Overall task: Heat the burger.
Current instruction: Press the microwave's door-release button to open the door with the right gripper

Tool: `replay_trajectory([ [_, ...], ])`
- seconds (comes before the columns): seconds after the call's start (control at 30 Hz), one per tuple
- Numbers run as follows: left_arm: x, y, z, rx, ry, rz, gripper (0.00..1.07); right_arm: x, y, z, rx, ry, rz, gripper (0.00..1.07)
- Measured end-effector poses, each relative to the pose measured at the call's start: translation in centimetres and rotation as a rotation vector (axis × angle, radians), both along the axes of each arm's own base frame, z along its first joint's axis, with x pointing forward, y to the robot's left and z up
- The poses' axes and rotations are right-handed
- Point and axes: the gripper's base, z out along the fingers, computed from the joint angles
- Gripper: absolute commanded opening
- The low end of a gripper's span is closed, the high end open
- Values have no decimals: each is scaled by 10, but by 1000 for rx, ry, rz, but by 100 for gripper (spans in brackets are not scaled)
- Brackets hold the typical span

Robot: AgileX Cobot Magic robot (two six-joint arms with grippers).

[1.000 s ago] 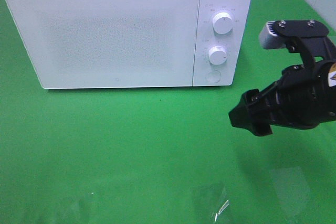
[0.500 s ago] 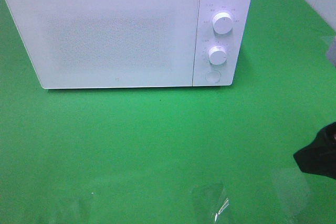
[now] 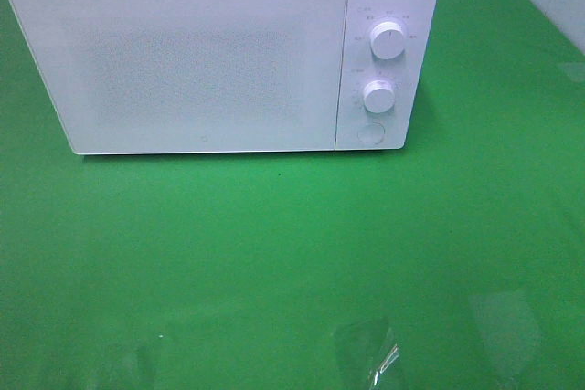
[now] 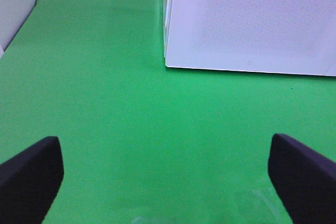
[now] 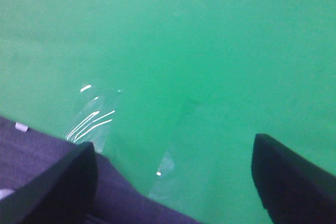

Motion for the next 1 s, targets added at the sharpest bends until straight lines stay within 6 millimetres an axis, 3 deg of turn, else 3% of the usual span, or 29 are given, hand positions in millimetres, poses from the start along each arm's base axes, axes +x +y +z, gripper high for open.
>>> replay_trajectory([
  [0.23,0,0,0,0,0,0,98,-31,-23,10,71,-212,-165,77],
  [0.53,0,0,0,0,0,0,98,-63,-34,11,112,-367,-256,76],
  [0.7,0,0,0,0,0,0,98,-74,-36,1,106,-372,-300,76],
  [1.0,0,0,0,0,0,0,98,-75,-36,-1,97,-359,-325,76],
])
